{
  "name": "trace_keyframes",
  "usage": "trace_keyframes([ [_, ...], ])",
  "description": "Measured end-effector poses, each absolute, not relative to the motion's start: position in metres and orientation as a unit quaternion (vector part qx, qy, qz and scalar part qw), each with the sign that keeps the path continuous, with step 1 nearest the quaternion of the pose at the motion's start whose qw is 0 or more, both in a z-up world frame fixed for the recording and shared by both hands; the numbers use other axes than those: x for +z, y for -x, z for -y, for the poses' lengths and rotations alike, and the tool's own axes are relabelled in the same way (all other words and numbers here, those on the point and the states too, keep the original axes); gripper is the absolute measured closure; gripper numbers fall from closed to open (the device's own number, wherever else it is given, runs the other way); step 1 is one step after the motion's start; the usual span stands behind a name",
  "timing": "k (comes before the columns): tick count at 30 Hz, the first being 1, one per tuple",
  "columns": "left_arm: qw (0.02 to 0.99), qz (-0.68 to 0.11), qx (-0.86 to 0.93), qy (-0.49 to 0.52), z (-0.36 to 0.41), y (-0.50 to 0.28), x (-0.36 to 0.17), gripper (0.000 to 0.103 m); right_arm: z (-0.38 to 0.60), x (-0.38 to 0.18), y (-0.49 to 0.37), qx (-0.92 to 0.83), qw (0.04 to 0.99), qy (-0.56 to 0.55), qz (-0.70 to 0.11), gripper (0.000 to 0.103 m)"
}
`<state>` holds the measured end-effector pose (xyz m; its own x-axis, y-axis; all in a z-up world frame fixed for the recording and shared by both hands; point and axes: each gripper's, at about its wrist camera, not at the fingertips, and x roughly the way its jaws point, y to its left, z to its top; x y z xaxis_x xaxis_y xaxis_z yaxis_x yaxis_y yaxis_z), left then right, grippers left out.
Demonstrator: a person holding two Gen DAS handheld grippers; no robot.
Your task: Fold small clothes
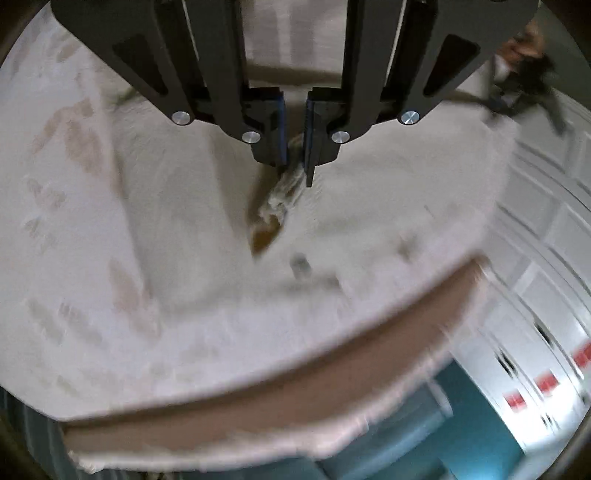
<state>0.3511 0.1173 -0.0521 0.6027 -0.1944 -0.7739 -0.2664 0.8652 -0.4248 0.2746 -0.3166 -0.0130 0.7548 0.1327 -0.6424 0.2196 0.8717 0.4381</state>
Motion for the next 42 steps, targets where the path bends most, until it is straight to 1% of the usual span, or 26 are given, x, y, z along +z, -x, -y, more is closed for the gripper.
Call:
trace_keyframes([
  [2, 0.858, -0.451, 0.02, 0.246, -0.115, -0.352, -0.055, 0.089, 0.323, -0.008, -0.264, -0.035, 0.912, -0.245, -0.327, 0.097],
  [3, 0.859, -0.454, 0.02, 0.237, -0.114, -0.352, -0.058, 0.088, 0.328, -0.019, -0.267, -0.05, 0.908, -0.233, -0.344, 0.097],
  [4, 0.861, -0.456, 0.023, 0.223, -0.111, -0.353, -0.06, 0.087, 0.334, -0.051, -0.279, -0.073, 0.886, -0.22, -0.401, 0.097],
  [5, 0.865, -0.456, 0.024, 0.21, -0.108, -0.354, -0.061, 0.087, 0.337, -0.071, -0.285, -0.077, 0.872, -0.219, -0.43, 0.097],
  [6, 0.867, -0.456, 0.024, 0.198, -0.109, -0.354, -0.06, 0.087, 0.338, -0.073, -0.282, -0.074, 0.879, -0.216, -0.419, 0.097],
  [7, 0.87, -0.457, 0.023, 0.181, -0.107, -0.354, -0.058, 0.087, 0.334, -0.064, -0.279, -0.076, 0.884, -0.204, -0.414, 0.094],
  [9, 0.875, -0.461, 0.014, 0.15, -0.101, -0.349, -0.051, 0.086, 0.329, -0.04, -0.268, -0.075, 0.885, -0.218, -0.404, 0.092],
  [11, 0.876, -0.461, -0.006, 0.141, -0.102, -0.333, -0.04, 0.083, 0.322, -0.014, -0.243, -0.071, 0.896, -0.212, -0.385, 0.088],
  [12, 0.877, -0.462, -0.007, 0.135, -0.103, -0.323, -0.035, 0.075, 0.323, -0.007, -0.231, -0.076, 0.899, -0.203, -0.38, 0.075],
  [13, 0.877, -0.462, -0.009, 0.13, -0.105, -0.311, -0.029, 0.064, 0.321, 0.0, -0.216, -0.085, 0.902, -0.193, -0.376, 0.064],
  [14, 0.877, -0.464, -0.014, 0.122, -0.112, -0.291, -0.022, 0.056, 0.321, 0.006, -0.19, -0.096, 0.903, -0.185, -0.375, 0.048],
  [15, 0.877, -0.465, -0.014, 0.118, -0.115, -0.279, -0.018, 0.038, 0.321, 0.008, -0.17, -0.1, 0.903, -0.184, -0.376, 0.042],
  [16, 0.877, -0.468, -0.012, 0.108, -0.124, -0.256, -0.012, 0.024, 0.32, 0.009, -0.15, -0.101, 0.901, -0.185, -0.379, 0.041],
  [17, 0.877, -0.469, -0.012, 0.104, -0.132, -0.237, -0.009, 0.02, 0.322, 0.007, -0.122, -0.102, 0.896, -0.186, -0.389, 0.037],
  [20, 0.863, -0.496, -0.02, 0.098, -0.153, -0.185, -0.009, 0.018, 0.331, -0.013, -0.044, -0.122, 0.873, -0.204, -0.426, 0.035],
  [25, 0.819, -0.552, -0.027, 0.155, -0.183, -0.116, -0.032, 0.018, 0.323, -0.05, 0.041, -0.117, 0.835, -0.255, -0.474, 0.035],
  [29, 0.804, -0.557, -0.049, 0.205, -0.182, -0.089, -0.044, 0.018, 0.31, -0.062, 0.056, -0.091, 0.828, -0.289, -0.472, 0.034],
  [31, 0.804, -0.552, -0.058, 0.213, -0.178, -0.091, -0.047, 0.018, 0.304, -0.065, 0.05, -0.068, 0.829, -0.312, -0.459, 0.031],
  [35, 0.807, -0.535, -0.067, 0.241, -0.172, -0.103, -0.049, 0.018, 0.296, -0.066, 0.028, -0.053, 0.829, -0.335, -0.444, 0.03],
  [36, 0.805, -0.535, -0.067, 0.247, -0.171, -0.106, -0.049, 0.02, 0.295, -0.067, 0.023, -0.056, 0.827, -0.34, -0.444, 0.029],
  [37, 0.803, -0.536, -0.071, 0.252, -0.17, -0.11, -0.049, 0.027, 0.294, -0.068, 0.018, -0.053, 0.826, -0.346, -0.442, 0.03],
  [38, 0.802, -0.535, -0.081, 0.252, -0.168, -0.113, -0.048, 0.038, 0.294, -0.069, 0.014, -0.053, 0.825, -0.354, -0.437, 0.042],
  [39, 0.799, -0.54, -0.088, 0.25, -0.167, -0.116, -0.048, 0.066, 0.294, -0.069, 0.012, -0.057, 0.824, -0.356, -0.438, 0.06],
  [40, 0.794, -0.548, -0.092, 0.246, -0.166, -0.118, -0.047, 0.091, 0.294, -0.07, 0.01, -0.059, 0.821, -0.357, -0.442, 0.07],
  [41, 0.789, -0.555, -0.095, 0.245, -0.167, -0.12, -0.047, 0.097, 0.295, -0.07, 0.008, -0.062, 0.819, -0.36, -0.443, 0.096],
  [42, 0.789, -0.554, -0.096, 0.248, -0.169, -0.119, -0.043, 0.097, 0.298, -0.068, 0.01, -0.063, 0.817, -0.365, -0.443, 0.097],
])
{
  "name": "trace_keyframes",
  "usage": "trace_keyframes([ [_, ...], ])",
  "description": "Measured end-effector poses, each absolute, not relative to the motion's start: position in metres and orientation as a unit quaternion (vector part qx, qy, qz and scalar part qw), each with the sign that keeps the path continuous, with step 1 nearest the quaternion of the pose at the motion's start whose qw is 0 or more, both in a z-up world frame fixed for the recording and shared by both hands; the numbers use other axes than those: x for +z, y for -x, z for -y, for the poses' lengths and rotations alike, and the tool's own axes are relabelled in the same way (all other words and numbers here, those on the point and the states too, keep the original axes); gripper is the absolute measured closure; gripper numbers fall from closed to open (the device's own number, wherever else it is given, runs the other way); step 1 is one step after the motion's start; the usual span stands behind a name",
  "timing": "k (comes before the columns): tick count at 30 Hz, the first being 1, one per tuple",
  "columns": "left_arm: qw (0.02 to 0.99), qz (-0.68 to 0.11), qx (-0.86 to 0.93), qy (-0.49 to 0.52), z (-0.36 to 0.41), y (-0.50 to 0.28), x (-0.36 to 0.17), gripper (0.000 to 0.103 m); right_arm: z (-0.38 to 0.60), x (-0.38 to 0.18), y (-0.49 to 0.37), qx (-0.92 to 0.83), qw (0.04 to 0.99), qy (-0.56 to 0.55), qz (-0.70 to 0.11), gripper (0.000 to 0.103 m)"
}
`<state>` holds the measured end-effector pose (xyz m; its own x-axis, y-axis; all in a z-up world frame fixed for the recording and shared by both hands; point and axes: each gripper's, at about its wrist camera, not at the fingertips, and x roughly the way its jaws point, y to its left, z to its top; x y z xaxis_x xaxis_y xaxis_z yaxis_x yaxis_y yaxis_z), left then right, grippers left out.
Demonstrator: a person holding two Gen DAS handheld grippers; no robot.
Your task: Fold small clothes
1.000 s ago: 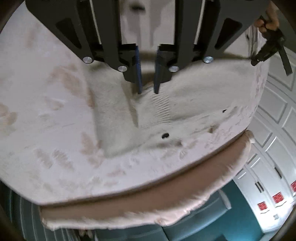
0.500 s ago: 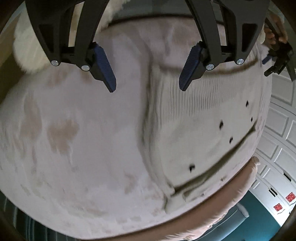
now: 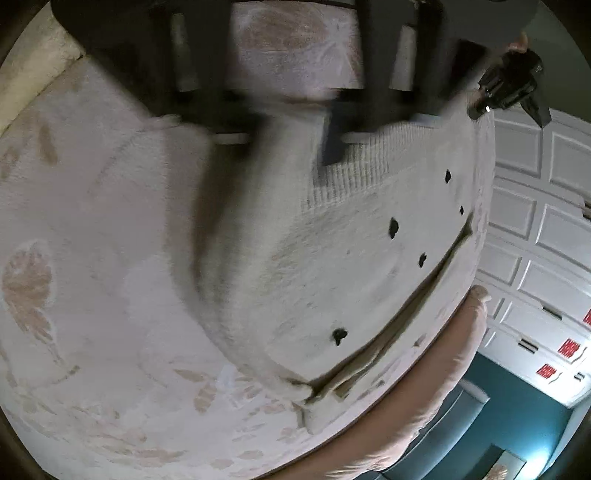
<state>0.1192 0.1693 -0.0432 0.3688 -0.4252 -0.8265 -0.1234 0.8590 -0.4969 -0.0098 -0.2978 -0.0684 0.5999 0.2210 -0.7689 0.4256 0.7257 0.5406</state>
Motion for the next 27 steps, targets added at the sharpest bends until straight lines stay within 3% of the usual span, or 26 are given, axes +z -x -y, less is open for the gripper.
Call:
trace_keyframes([
  [9, 0.818, -0.527, -0.126, 0.195, -0.178, -0.062, 0.009, 0.098, 0.294, -0.016, 0.068, -0.036, 0.847, -0.305, -0.434, 0.099],
  [15, 0.781, -0.592, -0.134, 0.146, -0.196, 0.031, 0.007, 0.099, 0.268, -0.021, 0.143, 0.001, 0.806, -0.19, -0.56, 0.099],
  [20, 0.73, -0.654, -0.125, 0.154, -0.209, 0.091, 0.0, 0.099, 0.255, -0.024, 0.199, 0.043, 0.752, -0.164, -0.637, 0.099],
  [24, 0.756, -0.624, -0.141, 0.136, -0.199, 0.067, 0.03, 0.099, 0.264, 0.002, 0.178, 0.064, 0.764, -0.179, -0.617, 0.099],
  [27, 0.803, -0.555, -0.182, 0.114, -0.181, 0.0, 0.065, 0.099, 0.297, 0.033, 0.112, 0.053, 0.824, -0.181, -0.534, 0.099],
])
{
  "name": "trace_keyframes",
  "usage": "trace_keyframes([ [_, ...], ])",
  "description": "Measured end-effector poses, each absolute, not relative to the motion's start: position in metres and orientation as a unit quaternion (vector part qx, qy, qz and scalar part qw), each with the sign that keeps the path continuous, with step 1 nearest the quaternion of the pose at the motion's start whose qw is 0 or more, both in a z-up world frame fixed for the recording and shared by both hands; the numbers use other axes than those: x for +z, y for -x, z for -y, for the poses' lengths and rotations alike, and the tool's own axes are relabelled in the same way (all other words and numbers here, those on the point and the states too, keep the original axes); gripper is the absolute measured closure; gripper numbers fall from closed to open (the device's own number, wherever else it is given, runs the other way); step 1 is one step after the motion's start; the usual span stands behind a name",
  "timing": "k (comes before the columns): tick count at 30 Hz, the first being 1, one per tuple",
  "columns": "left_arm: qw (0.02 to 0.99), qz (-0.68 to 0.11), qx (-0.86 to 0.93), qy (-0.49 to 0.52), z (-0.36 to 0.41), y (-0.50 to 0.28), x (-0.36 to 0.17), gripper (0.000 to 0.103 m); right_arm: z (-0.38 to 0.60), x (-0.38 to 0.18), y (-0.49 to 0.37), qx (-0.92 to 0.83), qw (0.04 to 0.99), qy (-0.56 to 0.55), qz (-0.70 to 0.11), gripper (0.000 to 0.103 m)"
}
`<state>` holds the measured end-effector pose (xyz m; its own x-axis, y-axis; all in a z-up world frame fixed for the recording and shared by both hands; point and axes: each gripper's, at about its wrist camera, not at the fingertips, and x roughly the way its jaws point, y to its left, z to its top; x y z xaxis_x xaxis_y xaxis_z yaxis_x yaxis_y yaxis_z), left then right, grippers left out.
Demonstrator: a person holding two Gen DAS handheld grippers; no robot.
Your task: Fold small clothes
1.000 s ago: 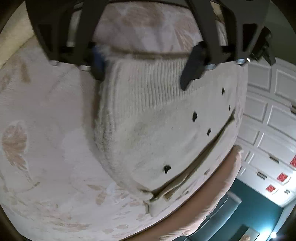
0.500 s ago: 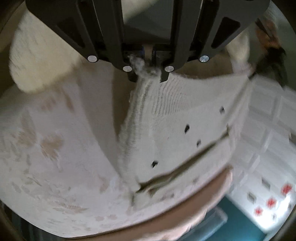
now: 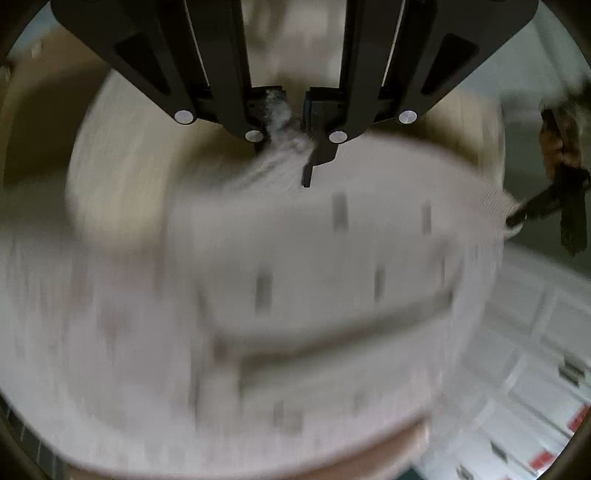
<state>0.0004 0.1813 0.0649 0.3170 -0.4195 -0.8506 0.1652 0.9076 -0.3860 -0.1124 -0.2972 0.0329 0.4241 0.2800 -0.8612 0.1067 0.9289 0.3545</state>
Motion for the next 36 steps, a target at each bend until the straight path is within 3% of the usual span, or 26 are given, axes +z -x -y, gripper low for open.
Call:
trace_keyframes([
  [2, 0.845, -0.49, -0.195, 0.09, -0.161, -0.065, 0.087, 0.098, 0.329, 0.051, 0.051, 0.032, 0.863, -0.21, -0.459, 0.095],
  [3, 0.864, -0.459, -0.189, 0.083, -0.154, -0.091, 0.095, 0.096, 0.343, 0.055, 0.026, 0.023, 0.873, -0.229, -0.429, 0.089],
  [4, 0.879, -0.432, -0.187, 0.081, -0.146, -0.115, 0.1, 0.086, 0.357, 0.059, 0.001, 0.008, 0.885, -0.25, -0.392, 0.079],
  [5, 0.898, -0.396, -0.172, 0.083, -0.138, -0.148, 0.103, 0.082, 0.37, 0.063, -0.02, -0.024, 0.894, -0.267, -0.359, 0.058],
  [6, 0.908, -0.385, -0.142, 0.086, -0.136, -0.163, 0.103, 0.052, 0.376, 0.067, -0.029, -0.058, 0.899, -0.279, -0.331, 0.047],
  [7, 0.918, -0.38, -0.074, 0.09, -0.137, -0.183, 0.102, 0.026, 0.38, 0.072, -0.032, -0.085, 0.904, -0.291, -0.302, 0.047],
  [11, 0.912, -0.365, -0.055, 0.179, -0.162, -0.191, 0.101, 0.023, 0.384, 0.074, -0.007, -0.094, 0.897, -0.375, -0.217, 0.028],
  [12, 0.908, -0.367, -0.062, 0.193, -0.167, -0.187, 0.097, 0.021, 0.388, 0.069, 0.003, -0.093, 0.895, -0.378, -0.216, 0.027],
  [17, 0.88, -0.439, -0.053, 0.175, -0.168, -0.157, 0.03, 0.02, 0.371, 0.013, 0.04, -0.142, 0.88, -0.336, -0.305, 0.027],
  [23, 0.83, -0.524, -0.038, 0.188, -0.17, -0.127, -0.054, 0.021, 0.367, -0.048, 0.061, -0.139, 0.834, -0.384, -0.37, 0.027],
  [29, 0.821, -0.514, -0.055, 0.241, -0.165, -0.148, -0.068, 0.022, 0.355, -0.068, 0.037, -0.11, 0.815, -0.413, -0.391, 0.026],
  [31, 0.815, -0.52, -0.061, 0.248, -0.161, -0.153, -0.067, 0.051, 0.354, -0.066, 0.028, -0.108, 0.814, -0.417, -0.389, 0.032],
  [32, 0.811, -0.528, -0.067, 0.242, -0.159, -0.157, -0.066, 0.065, 0.354, -0.064, 0.022, -0.104, 0.812, -0.421, -0.391, 0.049],
  [33, 0.808, -0.532, -0.076, 0.241, -0.159, -0.159, -0.064, 0.078, 0.354, -0.061, 0.018, -0.098, 0.81, -0.422, -0.395, 0.074],
  [34, 0.805, -0.534, -0.084, 0.245, -0.162, -0.159, -0.06, 0.082, 0.353, -0.058, 0.018, -0.091, 0.811, -0.421, -0.397, 0.084],
  [36, 0.809, -0.527, -0.098, 0.24, -0.168, -0.15, -0.045, 0.088, 0.354, -0.043, 0.021, -0.076, 0.818, -0.416, -0.389, 0.088],
])
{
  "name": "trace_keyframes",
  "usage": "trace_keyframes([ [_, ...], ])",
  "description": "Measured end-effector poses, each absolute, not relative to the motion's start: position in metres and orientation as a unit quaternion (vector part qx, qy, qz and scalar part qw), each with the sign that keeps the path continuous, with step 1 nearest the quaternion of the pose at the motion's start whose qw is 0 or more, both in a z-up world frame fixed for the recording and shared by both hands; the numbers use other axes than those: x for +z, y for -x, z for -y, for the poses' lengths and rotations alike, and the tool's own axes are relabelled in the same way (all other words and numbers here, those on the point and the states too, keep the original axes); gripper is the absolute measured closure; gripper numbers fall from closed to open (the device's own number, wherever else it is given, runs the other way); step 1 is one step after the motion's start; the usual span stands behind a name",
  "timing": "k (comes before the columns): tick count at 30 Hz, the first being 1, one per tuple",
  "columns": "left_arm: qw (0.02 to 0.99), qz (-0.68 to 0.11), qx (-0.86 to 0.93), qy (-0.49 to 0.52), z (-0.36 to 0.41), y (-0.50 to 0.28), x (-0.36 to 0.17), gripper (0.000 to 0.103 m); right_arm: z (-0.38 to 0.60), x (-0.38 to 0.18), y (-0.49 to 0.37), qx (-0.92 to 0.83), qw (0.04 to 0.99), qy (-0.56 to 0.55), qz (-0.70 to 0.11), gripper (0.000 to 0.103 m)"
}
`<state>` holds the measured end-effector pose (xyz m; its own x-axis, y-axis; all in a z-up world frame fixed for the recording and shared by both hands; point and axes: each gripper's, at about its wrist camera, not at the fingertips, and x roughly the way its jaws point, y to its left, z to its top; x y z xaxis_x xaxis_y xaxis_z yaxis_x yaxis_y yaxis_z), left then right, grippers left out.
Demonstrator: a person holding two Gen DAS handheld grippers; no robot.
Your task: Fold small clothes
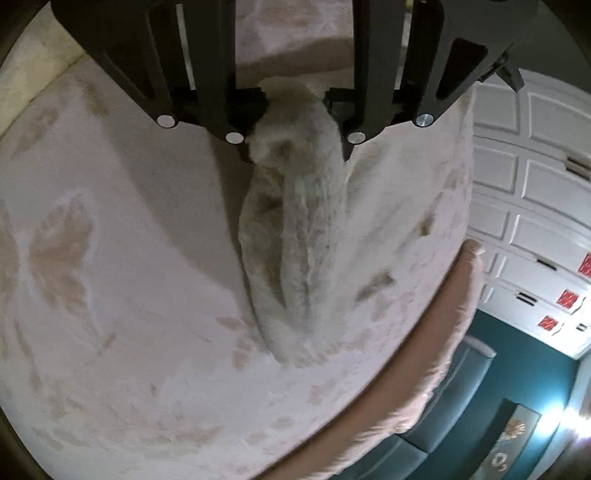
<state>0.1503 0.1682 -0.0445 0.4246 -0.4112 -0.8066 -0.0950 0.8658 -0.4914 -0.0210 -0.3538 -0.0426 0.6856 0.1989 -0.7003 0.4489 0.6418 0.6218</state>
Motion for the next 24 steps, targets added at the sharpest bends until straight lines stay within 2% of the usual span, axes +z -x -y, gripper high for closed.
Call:
trace_keyframes([
  [5, 0.801, -0.543, -0.112, 0.226, -0.191, -0.108, -0.024, 0.091, 0.354, -0.019, 0.061, -0.061, 0.825, -0.386, -0.409, 0.09],
  [11, 0.771, -0.597, -0.096, 0.202, -0.207, -0.043, -0.044, 0.091, 0.342, -0.048, 0.119, -0.075, 0.79, -0.369, -0.484, 0.09],
  [13, 0.775, -0.599, -0.091, 0.181, -0.203, -0.035, -0.049, 0.087, 0.337, -0.055, 0.126, -0.074, 0.79, -0.344, -0.502, 0.087],
  [15, 0.79, -0.585, -0.07, 0.17, -0.203, -0.031, -0.041, 0.079, 0.336, -0.05, 0.123, -0.101, 0.798, -0.305, -0.509, 0.07],
  [17, 0.807, -0.561, -0.058, 0.178, -0.205, -0.035, -0.023, 0.079, 0.341, -0.031, 0.121, -0.121, 0.817, -0.285, -0.487, 0.055],
  [18, 0.817, -0.544, -0.058, 0.183, -0.207, -0.037, -0.011, 0.069, 0.344, -0.023, 0.122, -0.129, 0.827, -0.281, -0.47, 0.045],
  [19, 0.833, -0.518, -0.059, 0.184, -0.207, -0.042, 0.006, 0.053, 0.348, -0.012, 0.122, -0.137, 0.838, -0.275, -0.45, 0.04],
  [20, 0.843, -0.503, -0.058, 0.181, -0.207, -0.045, 0.015, 0.044, 0.353, 0.001, 0.117, -0.143, 0.853, -0.267, -0.426, 0.034],
  [21, 0.854, -0.486, -0.059, 0.178, -0.204, -0.052, 0.024, 0.032, 0.355, 0.008, 0.111, -0.142, 0.861, -0.261, -0.412, 0.033],
  [24, 0.867, -0.464, -0.076, 0.164, -0.189, -0.085, 0.032, 0.03, 0.359, 0.019, 0.078, -0.132, 0.874, -0.252, -0.395, 0.033],
])
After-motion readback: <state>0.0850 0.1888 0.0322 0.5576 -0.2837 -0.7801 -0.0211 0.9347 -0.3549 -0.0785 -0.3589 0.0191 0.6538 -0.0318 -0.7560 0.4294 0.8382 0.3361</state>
